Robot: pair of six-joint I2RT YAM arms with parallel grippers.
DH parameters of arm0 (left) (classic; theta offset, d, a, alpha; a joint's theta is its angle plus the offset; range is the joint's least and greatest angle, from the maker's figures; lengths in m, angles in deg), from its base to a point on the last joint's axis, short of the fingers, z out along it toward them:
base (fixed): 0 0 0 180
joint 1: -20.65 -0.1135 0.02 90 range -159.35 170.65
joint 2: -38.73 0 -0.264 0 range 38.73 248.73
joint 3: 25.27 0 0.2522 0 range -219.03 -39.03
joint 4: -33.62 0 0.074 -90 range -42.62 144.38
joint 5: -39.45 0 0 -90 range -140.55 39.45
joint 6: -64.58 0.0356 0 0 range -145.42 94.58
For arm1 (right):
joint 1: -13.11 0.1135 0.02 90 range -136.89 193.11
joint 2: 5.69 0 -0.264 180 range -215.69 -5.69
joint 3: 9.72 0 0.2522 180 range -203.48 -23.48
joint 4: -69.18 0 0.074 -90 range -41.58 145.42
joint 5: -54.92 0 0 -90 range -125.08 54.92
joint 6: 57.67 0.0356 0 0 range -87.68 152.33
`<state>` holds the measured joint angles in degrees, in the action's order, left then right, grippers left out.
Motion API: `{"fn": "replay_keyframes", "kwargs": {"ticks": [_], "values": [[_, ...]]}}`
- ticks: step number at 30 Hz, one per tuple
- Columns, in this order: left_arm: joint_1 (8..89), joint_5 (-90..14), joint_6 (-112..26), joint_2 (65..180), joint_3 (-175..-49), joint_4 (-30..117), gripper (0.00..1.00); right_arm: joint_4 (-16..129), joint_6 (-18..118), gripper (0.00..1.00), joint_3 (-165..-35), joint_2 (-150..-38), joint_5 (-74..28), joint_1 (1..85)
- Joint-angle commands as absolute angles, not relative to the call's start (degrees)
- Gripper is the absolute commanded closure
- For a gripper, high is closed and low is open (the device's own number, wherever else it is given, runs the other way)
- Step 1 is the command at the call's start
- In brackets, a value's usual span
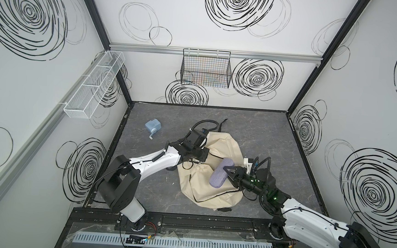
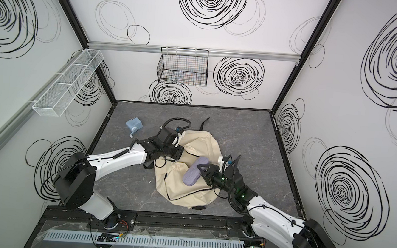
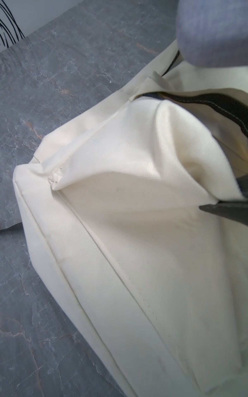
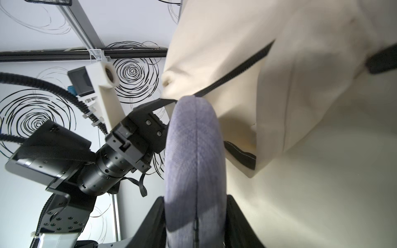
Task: Pack books, pencil case, and school supplies into a backpack
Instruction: Place the glasses case in the student bag.
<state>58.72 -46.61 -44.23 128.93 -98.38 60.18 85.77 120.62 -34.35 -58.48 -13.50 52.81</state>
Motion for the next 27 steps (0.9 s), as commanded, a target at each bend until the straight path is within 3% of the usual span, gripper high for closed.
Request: {"fn": "replay_keyframes", "kwargs": {"ticks": [1,14,27], "values": [[59.84,-44.15,-47.26,125.5,-100.02,54.83,1.0,96.16,125.68,0.89,-33.72,-61.93,-13.55,53.19],[59.85,-40.25,-46.55,124.53,-100.11,56.42,1.0,114.2,132.26,0.89,-37.36,-81.34,-11.9,50.49],[61.02,-34.99,-46.77,125.65,-99.78,56.22,1.0,110.84,128.29,0.86,-40.88,-86.23,-20.86,44.52]]}}
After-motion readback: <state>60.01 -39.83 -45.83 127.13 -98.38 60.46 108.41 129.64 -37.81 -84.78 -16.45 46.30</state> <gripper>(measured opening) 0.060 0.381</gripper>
